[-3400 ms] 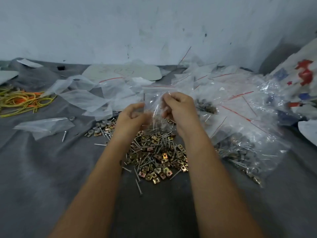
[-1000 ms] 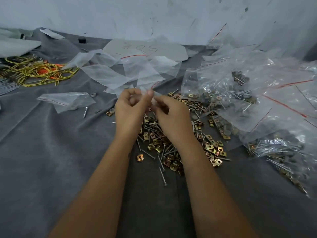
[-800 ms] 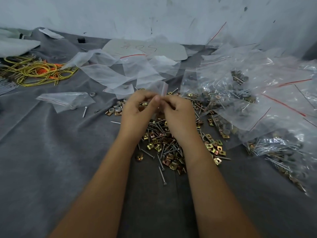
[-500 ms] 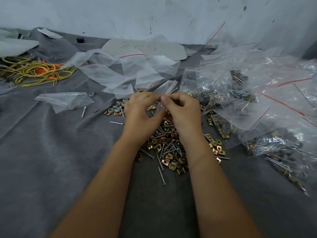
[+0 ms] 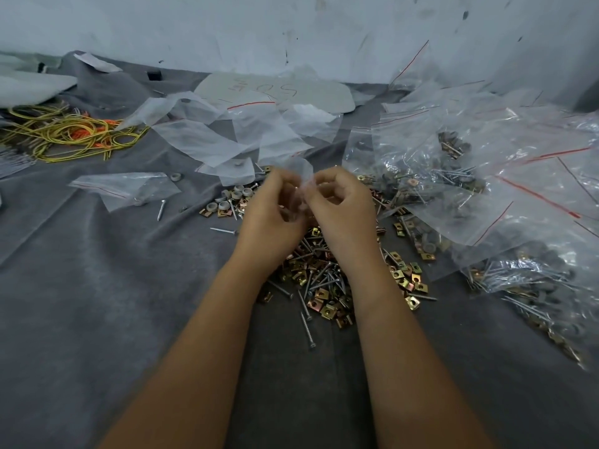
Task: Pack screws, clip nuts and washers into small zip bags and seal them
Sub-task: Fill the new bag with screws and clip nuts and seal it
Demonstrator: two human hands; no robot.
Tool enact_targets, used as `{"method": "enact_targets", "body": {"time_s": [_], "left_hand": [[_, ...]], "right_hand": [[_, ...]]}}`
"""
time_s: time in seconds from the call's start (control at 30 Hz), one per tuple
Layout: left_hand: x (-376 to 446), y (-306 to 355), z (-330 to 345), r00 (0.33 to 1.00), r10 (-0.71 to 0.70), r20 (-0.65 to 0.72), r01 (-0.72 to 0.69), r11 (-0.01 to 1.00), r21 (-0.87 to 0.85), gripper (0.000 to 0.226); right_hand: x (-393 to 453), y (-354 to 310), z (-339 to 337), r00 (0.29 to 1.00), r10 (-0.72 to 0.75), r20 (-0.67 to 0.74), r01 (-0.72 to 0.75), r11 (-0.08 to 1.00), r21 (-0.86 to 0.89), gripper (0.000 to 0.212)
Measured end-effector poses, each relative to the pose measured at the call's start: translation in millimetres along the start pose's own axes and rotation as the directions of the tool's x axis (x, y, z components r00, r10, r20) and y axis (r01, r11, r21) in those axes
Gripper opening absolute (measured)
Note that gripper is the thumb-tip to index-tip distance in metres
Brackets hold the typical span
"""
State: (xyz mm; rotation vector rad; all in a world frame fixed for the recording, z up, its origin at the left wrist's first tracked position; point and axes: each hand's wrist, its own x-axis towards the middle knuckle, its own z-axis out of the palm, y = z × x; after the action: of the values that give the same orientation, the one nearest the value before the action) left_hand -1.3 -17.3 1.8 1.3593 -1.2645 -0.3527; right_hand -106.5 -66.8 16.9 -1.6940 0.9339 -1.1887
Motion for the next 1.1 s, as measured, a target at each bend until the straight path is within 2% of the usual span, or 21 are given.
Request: {"method": "enact_targets", "body": {"time_s": [0.03,0.1,0.17,0.27,0.33,0.43,0.5,0.57,0.63,0.7,0.77,0.83,0.9,0.97,1.1], "left_hand": [[-1,-1,1,0.997,0.033,0.068,-0.038,0.997,0.070,0.033],[-1,-3,0,0.993,0.045,0.108,-0.058,0.990,0.128,0.032],[2,-4,-3,1.000,0.017,0.013,-0.018,0.993,0.116,0.023],[7,-4,-7,0.966,-0.066,-0.249,0.070,0.998,0.007,0.025],[8,-2,-11,0.949,-0.099,-0.298,0.083,0.994,-0.065,0.025],[10,-4,-19,0.937,-0.218,-0.275,0.188,0.973,-0.131,0.017],[11,-7,-28,0.871,-0.289,-0.397,0.235,0.955,-0.178,0.016],[11,-10,-38,0.780,-0.212,-0.589,0.197,0.976,-0.090,0.014],[9,-10,-41,0.735,-0.008,-0.678,0.106,0.989,0.103,0.015],[7,-9,-39,0.742,0.178,-0.647,0.031,0.954,0.298,0.018],[6,-10,-35,0.808,0.251,-0.534,0.010,0.899,0.438,0.025],[7,-13,-31,0.930,0.149,-0.336,0.056,0.847,0.529,0.030],[8,-19,-27,0.989,-0.043,-0.141,0.121,0.783,0.610,0.026],[7,-23,-26,0.981,-0.178,-0.072,0.186,0.781,0.596,0.022],[8,-24,-28,0.973,-0.205,-0.108,0.231,0.811,0.538,0.016]], "right_hand": [[0,-1,-1,1.000,-0.016,0.022,0.016,1.000,-0.020,0.005],[-1,-1,-5,0.999,-0.032,0.015,0.032,0.999,-0.034,0.012],[1,-1,-10,0.999,-0.035,-0.025,0.035,0.999,-0.026,0.012],[3,-2,-14,0.992,-0.093,-0.088,0.086,0.994,-0.074,0.018],[2,-4,-11,0.991,-0.123,-0.061,0.118,0.991,-0.067,0.012],[2,-5,-14,0.998,-0.067,0.015,0.068,0.998,-0.015,0.013],[3,-3,-20,0.997,-0.033,0.068,0.040,0.993,-0.111,0.013],[2,-2,-24,0.987,0.008,0.159,0.040,0.954,-0.296,0.009],[1,-1,-21,0.953,0.092,0.289,0.066,0.866,-0.495,0.007],[-1,-2,-17,0.915,0.171,0.365,0.114,0.759,-0.641,0.017],[-2,-3,-13,0.912,0.179,0.370,0.135,0.722,-0.679,0.022],[-2,-2,-12,0.920,0.152,0.361,0.146,0.721,-0.677,0.023],[-3,0,-11,0.925,0.131,0.358,0.162,0.714,-0.681,0.032],[-3,3,-11,0.933,0.103,0.344,0.175,0.706,-0.687,0.037],[-2,8,-7,0.960,0.072,0.270,0.126,0.750,-0.649,0.031]]}}
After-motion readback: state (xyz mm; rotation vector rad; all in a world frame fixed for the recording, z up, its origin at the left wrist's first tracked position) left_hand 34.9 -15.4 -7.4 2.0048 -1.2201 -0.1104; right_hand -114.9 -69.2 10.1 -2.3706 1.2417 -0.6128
